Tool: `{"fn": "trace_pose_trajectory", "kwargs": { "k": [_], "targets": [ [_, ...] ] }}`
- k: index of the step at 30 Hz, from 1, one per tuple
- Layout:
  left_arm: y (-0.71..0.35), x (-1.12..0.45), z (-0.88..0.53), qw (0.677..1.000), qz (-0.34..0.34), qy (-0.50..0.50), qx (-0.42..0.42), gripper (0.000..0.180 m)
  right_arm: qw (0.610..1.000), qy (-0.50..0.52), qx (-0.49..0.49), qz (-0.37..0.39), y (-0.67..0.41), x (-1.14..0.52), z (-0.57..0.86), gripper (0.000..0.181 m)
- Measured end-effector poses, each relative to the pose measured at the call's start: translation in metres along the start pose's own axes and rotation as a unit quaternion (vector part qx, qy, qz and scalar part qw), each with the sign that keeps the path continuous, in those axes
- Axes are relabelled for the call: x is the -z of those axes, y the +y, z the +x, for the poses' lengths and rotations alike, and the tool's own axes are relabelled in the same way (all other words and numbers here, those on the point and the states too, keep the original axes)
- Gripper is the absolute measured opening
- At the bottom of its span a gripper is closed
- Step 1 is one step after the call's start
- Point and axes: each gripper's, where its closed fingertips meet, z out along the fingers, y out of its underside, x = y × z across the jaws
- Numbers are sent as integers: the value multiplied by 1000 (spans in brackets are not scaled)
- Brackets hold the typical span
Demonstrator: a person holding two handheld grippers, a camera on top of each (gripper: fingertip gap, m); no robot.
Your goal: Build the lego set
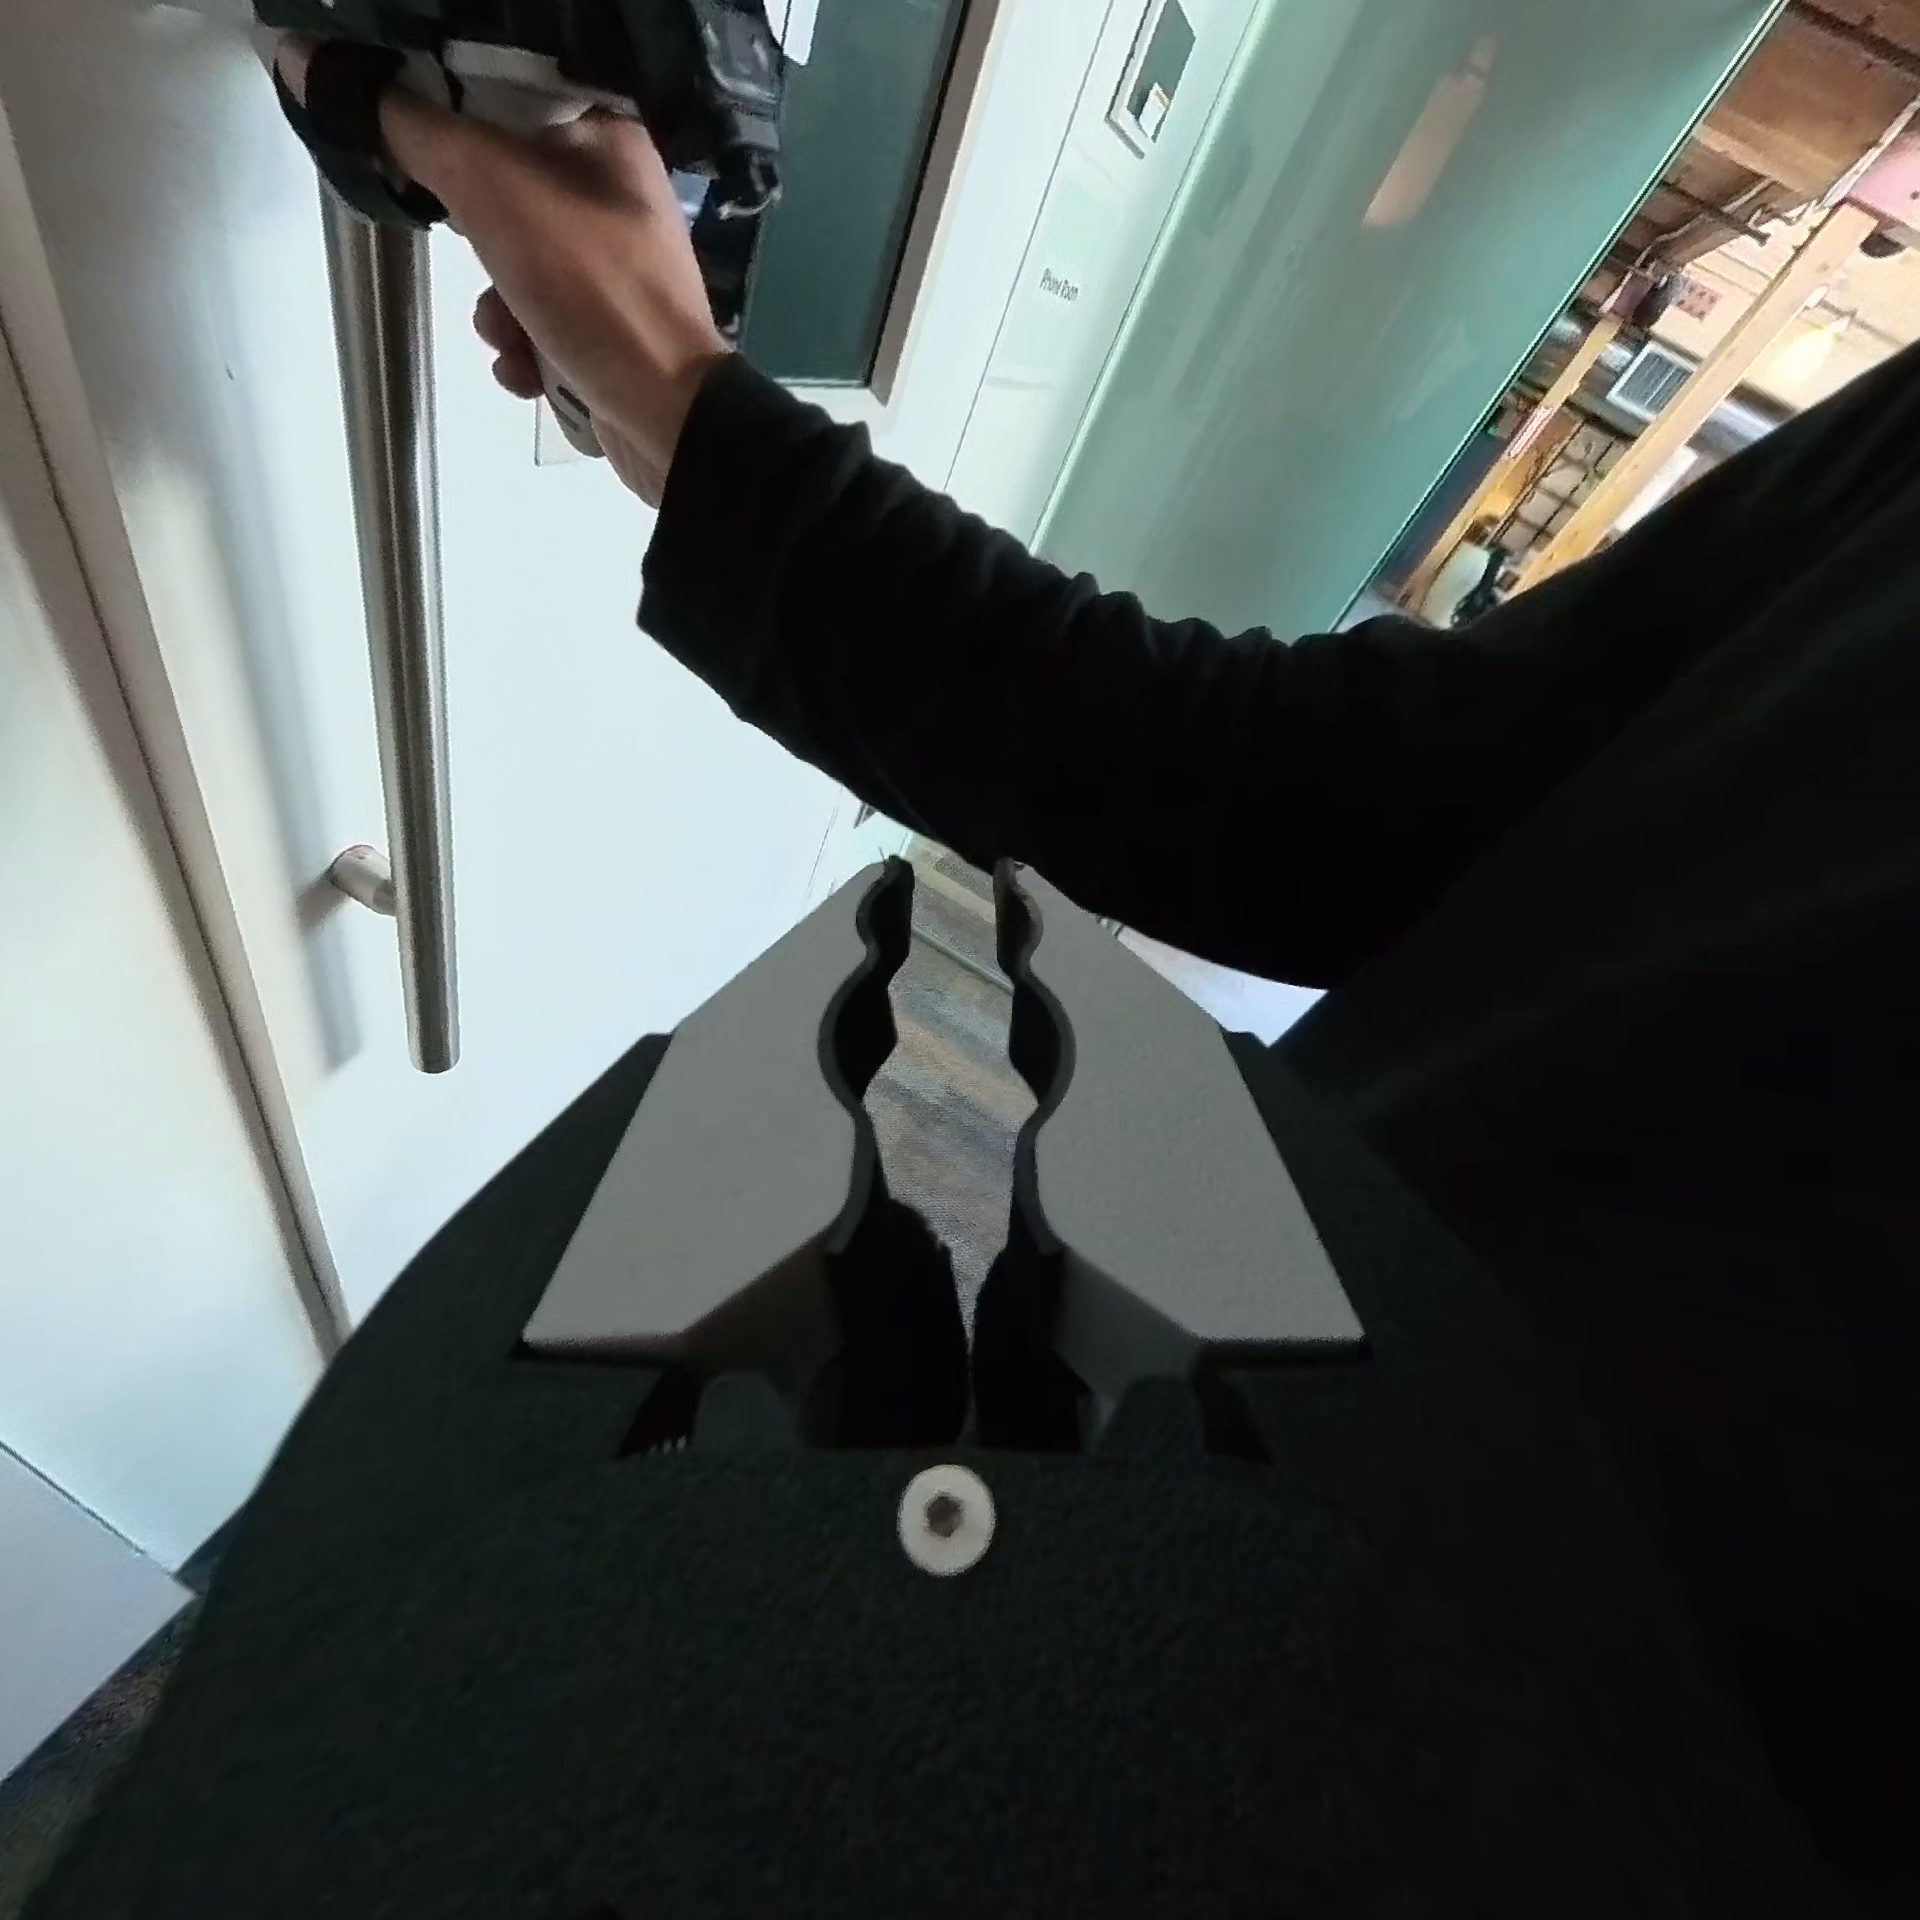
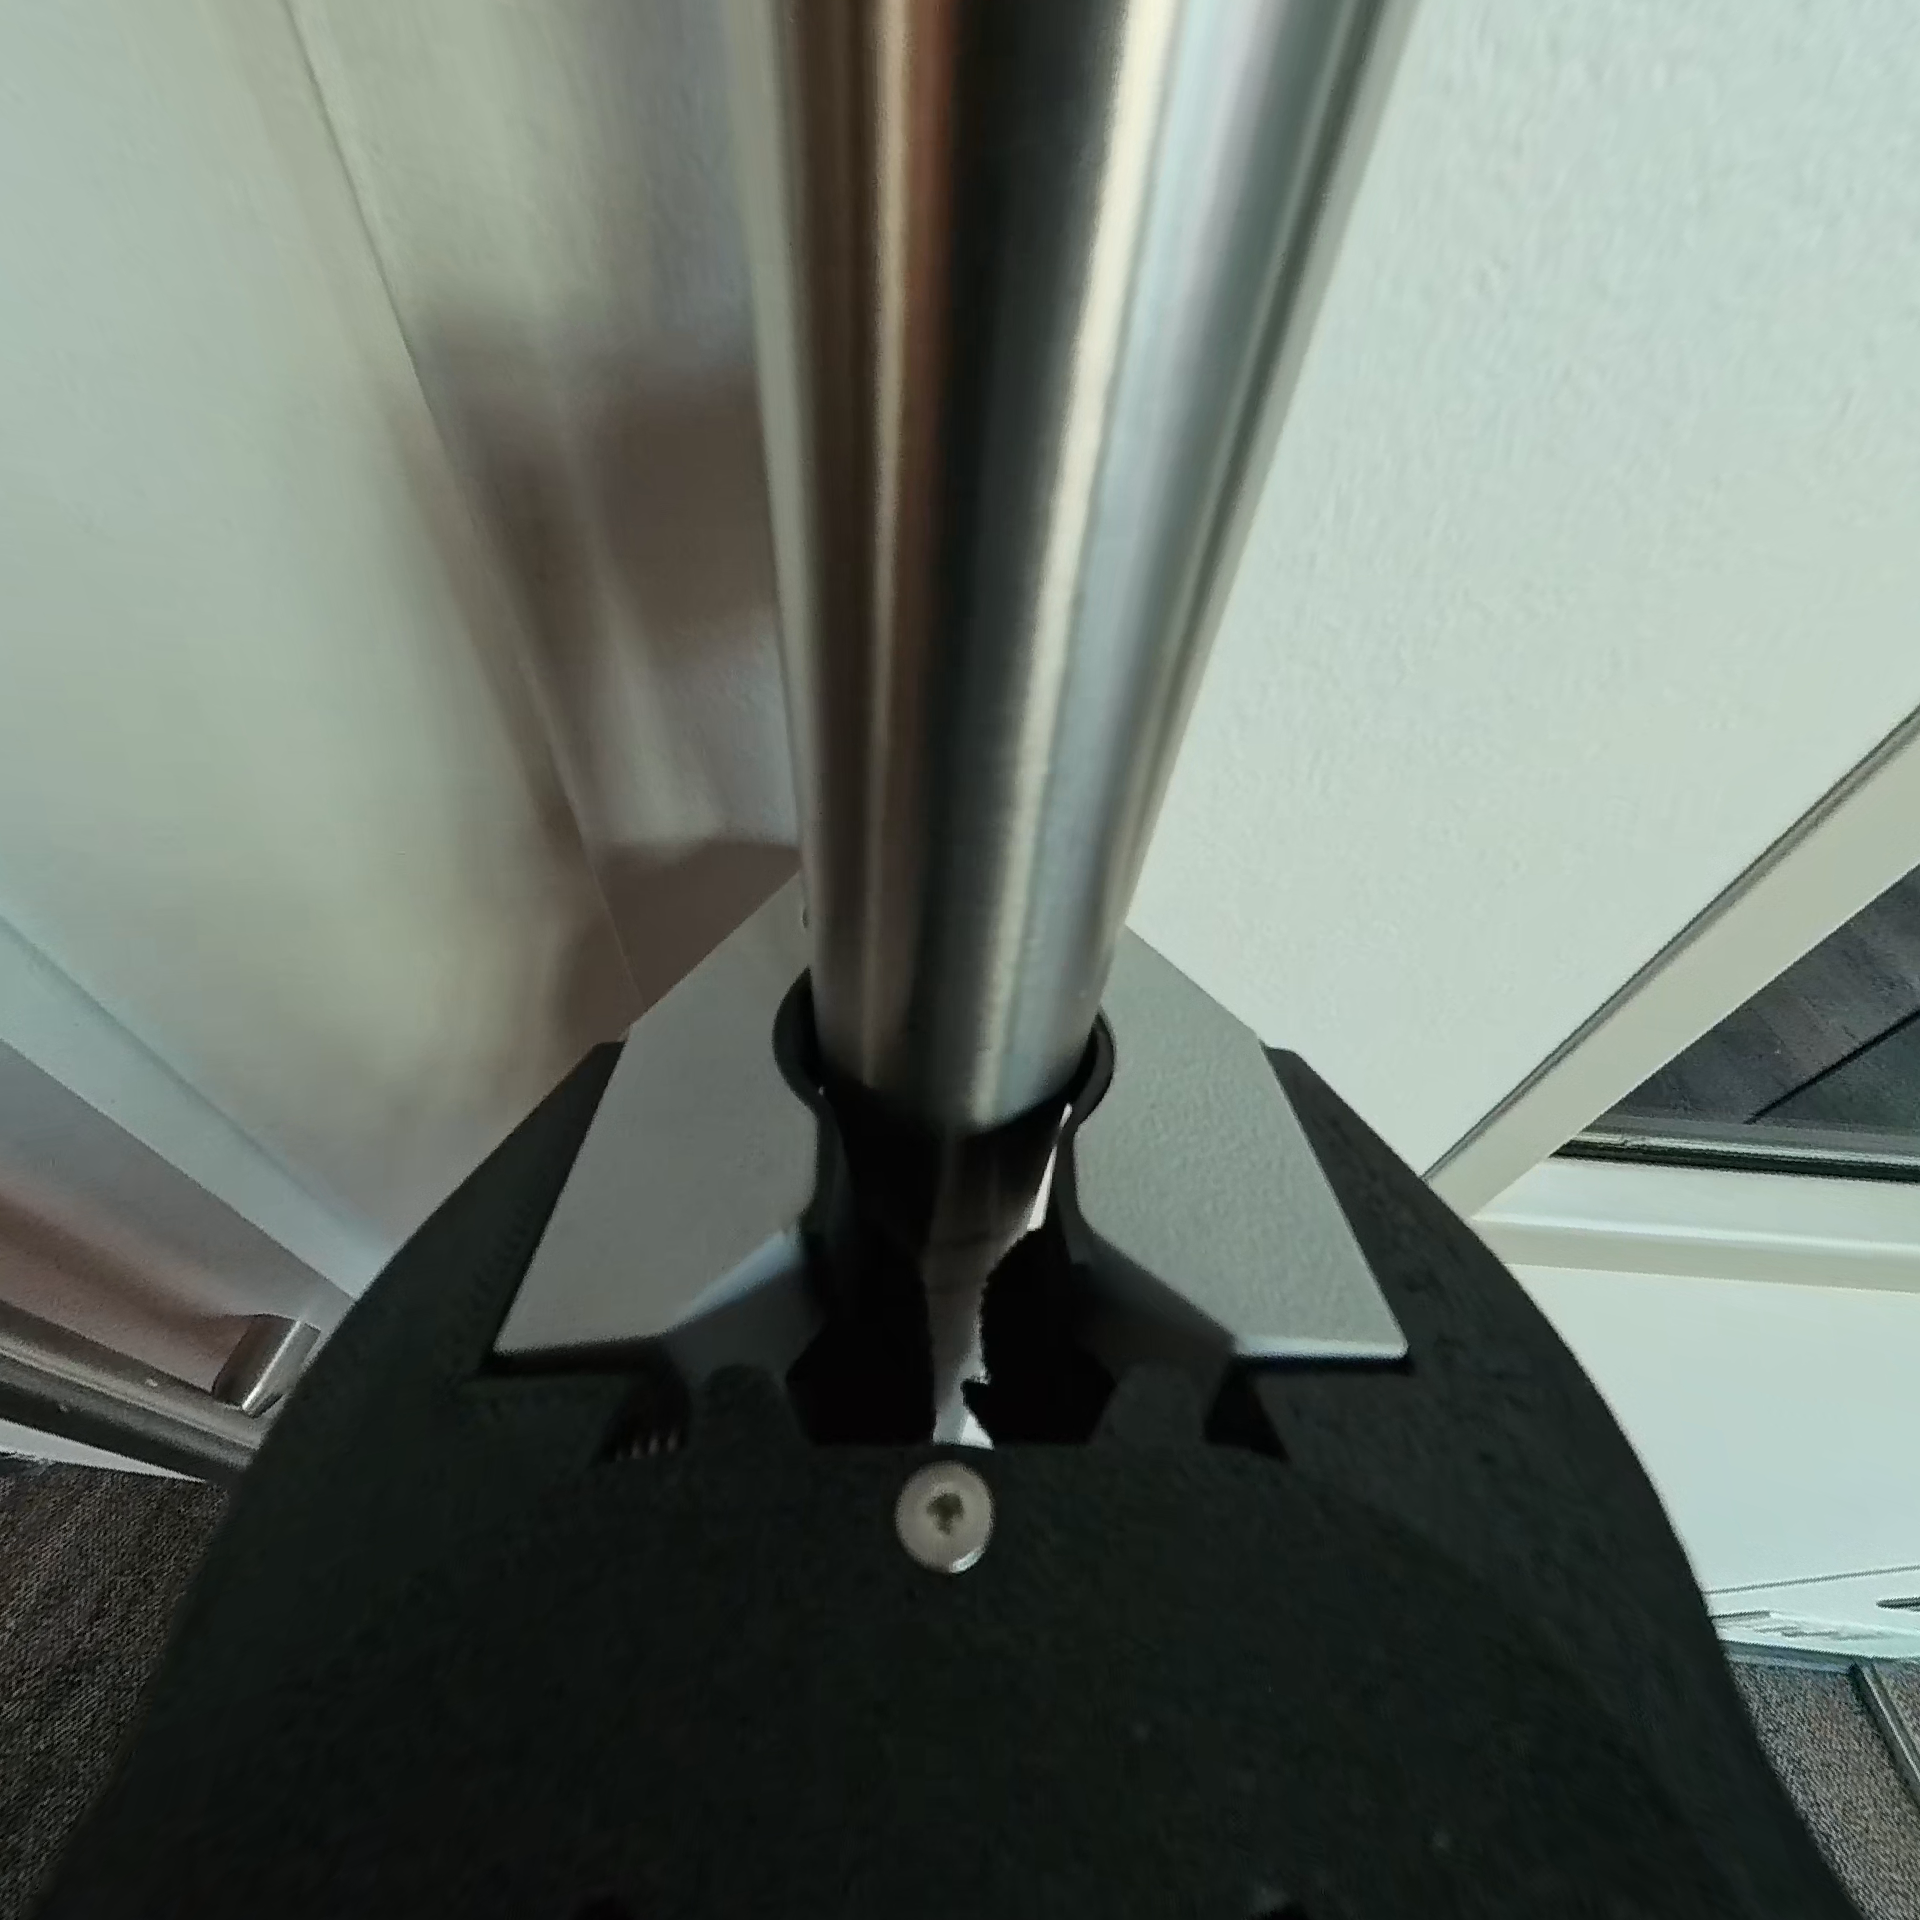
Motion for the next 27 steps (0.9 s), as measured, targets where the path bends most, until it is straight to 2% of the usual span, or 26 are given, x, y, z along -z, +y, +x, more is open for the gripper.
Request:
{"fn": "trace_pose_trajectory", "kwargs": {
  "k": [4, 16, 21, 24, 27],
  "targets": [
    [7, -8, -5, 1000, 0, 5, 18, 14, 1000, 1, -2, 3, 0, -1, 0, 33],
    [-6, -20, -20, 1000, -14, 16, 5, 13, 1000, 4, -6, 7, -1, -6, 0, 32],
    [0, -24, -9, 999, -27, 27, -12, 14, 1000, 4, 15, -11, 3, -14, -5, 34],
    [-1, -24, -6, 999, -21, 49, -6, 13, 997, -24, 53, -52, 4, -10, -8, 38],
    [-2, -28, -5, 997, -22, 68, -14, 13, 998, -43, 39, -19, -20, 13, -3, 44]
  ]
}}
